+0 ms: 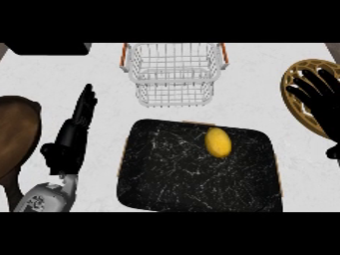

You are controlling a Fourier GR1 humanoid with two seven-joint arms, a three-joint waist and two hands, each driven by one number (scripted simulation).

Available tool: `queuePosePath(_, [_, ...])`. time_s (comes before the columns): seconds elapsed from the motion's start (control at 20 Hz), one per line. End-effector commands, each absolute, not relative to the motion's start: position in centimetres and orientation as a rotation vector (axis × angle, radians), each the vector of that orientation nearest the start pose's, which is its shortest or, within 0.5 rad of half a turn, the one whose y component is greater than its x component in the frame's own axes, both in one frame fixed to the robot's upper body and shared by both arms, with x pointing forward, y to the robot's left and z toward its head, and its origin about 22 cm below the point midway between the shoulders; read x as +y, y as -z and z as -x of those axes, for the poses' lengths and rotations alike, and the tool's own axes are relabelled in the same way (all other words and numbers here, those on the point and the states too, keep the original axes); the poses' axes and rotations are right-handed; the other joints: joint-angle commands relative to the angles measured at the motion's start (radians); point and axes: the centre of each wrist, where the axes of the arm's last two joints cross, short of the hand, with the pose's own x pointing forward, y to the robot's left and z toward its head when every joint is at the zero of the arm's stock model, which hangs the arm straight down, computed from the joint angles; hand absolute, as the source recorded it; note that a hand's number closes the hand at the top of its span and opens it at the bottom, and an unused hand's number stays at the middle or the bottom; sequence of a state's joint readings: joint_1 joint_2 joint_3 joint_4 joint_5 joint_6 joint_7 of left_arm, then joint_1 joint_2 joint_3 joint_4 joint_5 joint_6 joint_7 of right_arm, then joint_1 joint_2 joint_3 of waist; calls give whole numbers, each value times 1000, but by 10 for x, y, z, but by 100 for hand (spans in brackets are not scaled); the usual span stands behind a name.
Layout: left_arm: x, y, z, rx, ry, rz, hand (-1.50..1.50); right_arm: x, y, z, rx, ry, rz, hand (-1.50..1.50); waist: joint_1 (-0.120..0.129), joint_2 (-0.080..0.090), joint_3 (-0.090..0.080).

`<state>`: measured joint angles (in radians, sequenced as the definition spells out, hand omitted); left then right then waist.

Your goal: Pick the lemon from the tray and place it in the tiered basket

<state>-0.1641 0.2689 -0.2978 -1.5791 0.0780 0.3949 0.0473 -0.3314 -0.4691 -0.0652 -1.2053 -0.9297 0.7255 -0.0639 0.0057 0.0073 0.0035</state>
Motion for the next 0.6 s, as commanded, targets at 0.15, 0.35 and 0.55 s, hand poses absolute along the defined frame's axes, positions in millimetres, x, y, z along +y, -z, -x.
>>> queuePosePath(0.15, [195,-35,-260,-1665,105,-177,0,-397,-162,-318,-1745,-755,-535,-150,-6,-11,-3])
queuePosePath(0.35, [208,-41,-272,-1657,80,-209,0,-374,-233,-308,-1759,-1115,-274,-150,-25,-16,-4])
queuePosePath(0.55, [195,-38,-269,-1665,107,-182,0,-334,-260,-298,-1725,-1350,-52,-150,-10,-13,-4])
